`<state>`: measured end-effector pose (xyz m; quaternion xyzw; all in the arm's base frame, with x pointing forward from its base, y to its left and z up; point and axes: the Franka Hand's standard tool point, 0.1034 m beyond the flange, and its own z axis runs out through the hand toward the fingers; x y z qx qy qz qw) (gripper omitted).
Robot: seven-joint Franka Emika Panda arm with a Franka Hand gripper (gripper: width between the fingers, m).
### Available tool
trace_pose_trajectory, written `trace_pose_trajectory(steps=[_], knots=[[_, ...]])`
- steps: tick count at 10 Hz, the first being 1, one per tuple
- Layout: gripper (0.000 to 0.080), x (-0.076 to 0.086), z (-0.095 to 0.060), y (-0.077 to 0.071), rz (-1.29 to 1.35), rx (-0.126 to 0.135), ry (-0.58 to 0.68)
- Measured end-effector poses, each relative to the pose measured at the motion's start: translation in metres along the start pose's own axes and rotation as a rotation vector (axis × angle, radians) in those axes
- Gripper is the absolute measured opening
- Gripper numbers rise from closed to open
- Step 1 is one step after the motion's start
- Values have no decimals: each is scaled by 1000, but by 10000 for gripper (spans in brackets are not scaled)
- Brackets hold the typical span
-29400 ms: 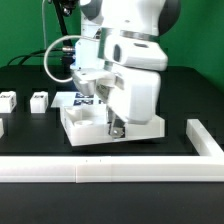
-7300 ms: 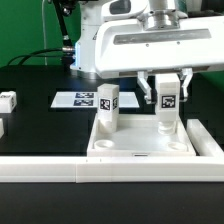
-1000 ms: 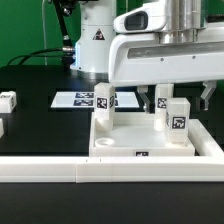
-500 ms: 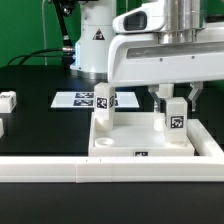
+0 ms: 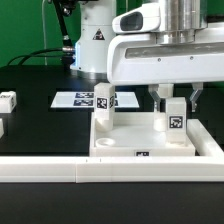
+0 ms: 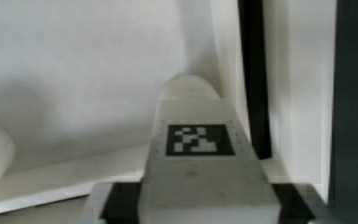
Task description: Assemble square table
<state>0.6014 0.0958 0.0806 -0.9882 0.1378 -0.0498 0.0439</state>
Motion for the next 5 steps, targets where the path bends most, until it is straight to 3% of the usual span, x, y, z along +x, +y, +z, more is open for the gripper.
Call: trace_pose_trajectory(steps=[2, 5], knots=[[290, -7, 1, -9, 294, 22, 3], [290, -9, 2, -13, 595, 30, -7]])
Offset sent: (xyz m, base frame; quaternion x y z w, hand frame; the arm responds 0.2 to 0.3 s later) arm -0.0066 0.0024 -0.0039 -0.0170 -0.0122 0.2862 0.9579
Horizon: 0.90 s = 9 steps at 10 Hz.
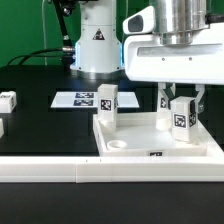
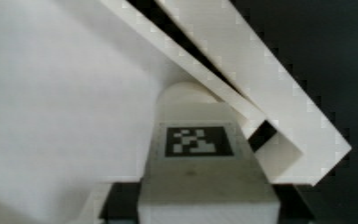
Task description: Assemble square table
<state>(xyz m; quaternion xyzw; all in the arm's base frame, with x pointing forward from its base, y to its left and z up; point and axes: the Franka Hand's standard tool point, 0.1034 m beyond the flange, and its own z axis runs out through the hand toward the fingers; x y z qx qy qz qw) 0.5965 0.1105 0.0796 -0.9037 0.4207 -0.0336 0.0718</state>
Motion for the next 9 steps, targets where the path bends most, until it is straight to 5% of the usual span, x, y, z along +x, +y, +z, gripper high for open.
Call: trace_pose_trajectory(steps=[7, 9], knots=[[290, -3, 1, -2, 417, 14, -23], [587, -5, 1, -3, 278, 14, -22]])
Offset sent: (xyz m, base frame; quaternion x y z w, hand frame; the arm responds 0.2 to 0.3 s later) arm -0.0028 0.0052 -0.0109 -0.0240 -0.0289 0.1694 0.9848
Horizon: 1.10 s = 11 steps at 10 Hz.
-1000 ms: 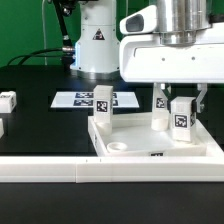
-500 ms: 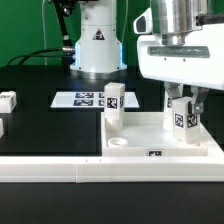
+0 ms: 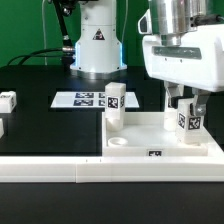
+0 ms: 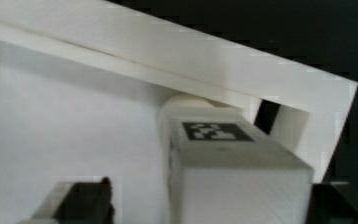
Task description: Assemble square table
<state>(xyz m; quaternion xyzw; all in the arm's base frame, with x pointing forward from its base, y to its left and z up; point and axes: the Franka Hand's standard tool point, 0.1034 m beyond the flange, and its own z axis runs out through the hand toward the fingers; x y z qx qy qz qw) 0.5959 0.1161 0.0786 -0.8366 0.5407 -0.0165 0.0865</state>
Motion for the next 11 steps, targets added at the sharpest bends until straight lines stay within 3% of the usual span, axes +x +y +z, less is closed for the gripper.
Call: trace_pose_trajectory(steps=[3, 6, 9, 11], knots=[[646, -4, 6, -2, -276, -8, -4], [648, -3, 8, -6, -596, -47, -24], [648, -9, 7, -8, -782, -65, -6], [648, -16, 7, -11, -924, -60, 26]])
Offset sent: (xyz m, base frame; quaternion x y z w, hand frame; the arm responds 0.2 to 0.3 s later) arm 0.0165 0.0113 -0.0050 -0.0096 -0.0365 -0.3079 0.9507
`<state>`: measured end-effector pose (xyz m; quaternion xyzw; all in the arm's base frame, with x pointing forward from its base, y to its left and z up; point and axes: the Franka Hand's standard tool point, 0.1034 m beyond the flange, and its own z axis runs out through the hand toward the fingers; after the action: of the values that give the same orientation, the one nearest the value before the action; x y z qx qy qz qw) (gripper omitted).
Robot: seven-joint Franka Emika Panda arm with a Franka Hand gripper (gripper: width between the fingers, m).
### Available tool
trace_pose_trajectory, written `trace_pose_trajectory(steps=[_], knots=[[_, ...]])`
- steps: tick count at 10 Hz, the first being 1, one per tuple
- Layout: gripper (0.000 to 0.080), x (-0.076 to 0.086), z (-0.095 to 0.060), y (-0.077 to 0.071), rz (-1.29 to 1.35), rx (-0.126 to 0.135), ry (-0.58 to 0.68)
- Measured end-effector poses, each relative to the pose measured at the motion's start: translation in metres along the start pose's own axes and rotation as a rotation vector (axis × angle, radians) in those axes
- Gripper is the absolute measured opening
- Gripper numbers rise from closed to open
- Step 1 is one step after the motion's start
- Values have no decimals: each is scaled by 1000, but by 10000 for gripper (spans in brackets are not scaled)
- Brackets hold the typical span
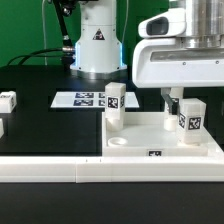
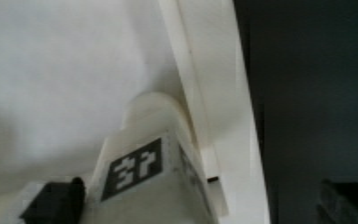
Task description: Assemble square table
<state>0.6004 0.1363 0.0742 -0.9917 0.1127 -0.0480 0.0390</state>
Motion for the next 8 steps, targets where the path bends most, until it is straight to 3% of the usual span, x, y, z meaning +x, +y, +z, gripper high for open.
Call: trace_pose_trajectory(steps=[6, 8], knots=[[648, 6, 2, 18, -410, -5, 21], [648, 8, 1, 20, -425, -3, 22]])
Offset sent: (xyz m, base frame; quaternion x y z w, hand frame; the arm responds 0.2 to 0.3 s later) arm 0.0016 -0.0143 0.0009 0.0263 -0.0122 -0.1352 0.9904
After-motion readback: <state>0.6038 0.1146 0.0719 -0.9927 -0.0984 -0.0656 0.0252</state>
